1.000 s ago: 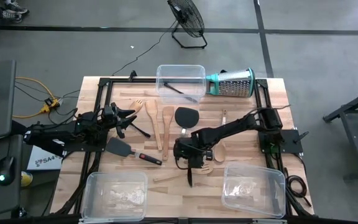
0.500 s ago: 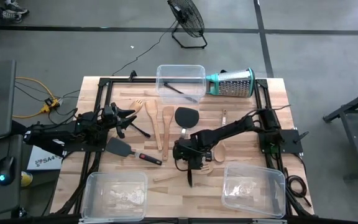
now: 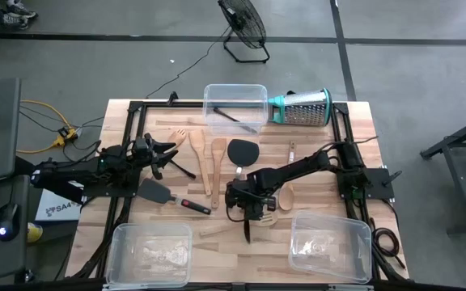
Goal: Pick & Place Kitchen Items
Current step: Put the black table knife into the top transparent bin
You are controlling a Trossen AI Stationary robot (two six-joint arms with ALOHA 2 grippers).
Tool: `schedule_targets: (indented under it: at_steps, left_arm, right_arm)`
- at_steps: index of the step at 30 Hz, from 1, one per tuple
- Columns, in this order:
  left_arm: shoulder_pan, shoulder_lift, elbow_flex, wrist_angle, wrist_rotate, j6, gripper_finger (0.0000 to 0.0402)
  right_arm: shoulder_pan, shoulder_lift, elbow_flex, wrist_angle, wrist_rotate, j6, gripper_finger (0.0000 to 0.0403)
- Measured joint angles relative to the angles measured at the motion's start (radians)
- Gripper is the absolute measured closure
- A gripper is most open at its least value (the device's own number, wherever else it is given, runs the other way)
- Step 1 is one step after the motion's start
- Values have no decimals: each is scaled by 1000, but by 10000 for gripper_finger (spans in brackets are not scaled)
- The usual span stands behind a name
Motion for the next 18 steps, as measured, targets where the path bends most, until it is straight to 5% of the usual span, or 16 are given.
schedule_targets:
  at_steps: [18]
  left_arm:
    - [0, 0, 0, 0, 0, 0, 249]
  right_arm:
    - [2, 7, -3, -12, -30, 67, 372]
